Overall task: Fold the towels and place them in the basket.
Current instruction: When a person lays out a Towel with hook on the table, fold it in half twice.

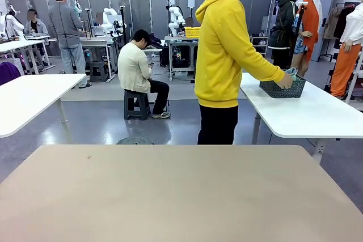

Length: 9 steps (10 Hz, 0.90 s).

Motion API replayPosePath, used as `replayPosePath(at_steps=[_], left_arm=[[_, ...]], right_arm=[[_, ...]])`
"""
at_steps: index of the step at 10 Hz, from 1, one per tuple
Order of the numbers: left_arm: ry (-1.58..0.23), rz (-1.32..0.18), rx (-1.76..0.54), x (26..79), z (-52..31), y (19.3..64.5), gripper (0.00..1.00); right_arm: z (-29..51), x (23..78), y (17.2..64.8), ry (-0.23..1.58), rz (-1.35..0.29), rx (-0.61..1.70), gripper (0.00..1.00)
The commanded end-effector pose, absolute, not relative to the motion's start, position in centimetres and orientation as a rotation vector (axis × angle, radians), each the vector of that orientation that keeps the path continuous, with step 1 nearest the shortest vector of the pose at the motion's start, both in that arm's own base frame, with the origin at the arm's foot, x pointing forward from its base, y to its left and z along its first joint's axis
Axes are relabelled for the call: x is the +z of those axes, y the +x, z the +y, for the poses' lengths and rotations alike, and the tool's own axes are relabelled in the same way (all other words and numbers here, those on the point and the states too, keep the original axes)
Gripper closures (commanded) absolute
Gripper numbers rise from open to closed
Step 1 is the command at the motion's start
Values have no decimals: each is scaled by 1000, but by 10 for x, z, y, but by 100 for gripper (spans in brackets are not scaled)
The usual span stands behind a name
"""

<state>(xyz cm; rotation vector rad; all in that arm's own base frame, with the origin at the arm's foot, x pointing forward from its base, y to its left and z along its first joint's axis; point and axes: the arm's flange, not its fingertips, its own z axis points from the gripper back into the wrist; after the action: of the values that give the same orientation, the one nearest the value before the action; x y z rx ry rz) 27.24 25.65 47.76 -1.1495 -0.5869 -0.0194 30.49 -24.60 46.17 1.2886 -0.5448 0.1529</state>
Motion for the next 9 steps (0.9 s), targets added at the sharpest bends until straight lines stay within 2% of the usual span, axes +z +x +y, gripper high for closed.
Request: replayPosePath(at_steps=[1, 9], left_arm=[[-1158, -600, -42, 477, 257, 270, 0], [-1158, -600, -42, 477, 257, 270, 0]], right_arm=[[-247, 462, 305, 1300, -565, 167, 0], [-247, 462, 305, 1300, -565, 167, 0]])
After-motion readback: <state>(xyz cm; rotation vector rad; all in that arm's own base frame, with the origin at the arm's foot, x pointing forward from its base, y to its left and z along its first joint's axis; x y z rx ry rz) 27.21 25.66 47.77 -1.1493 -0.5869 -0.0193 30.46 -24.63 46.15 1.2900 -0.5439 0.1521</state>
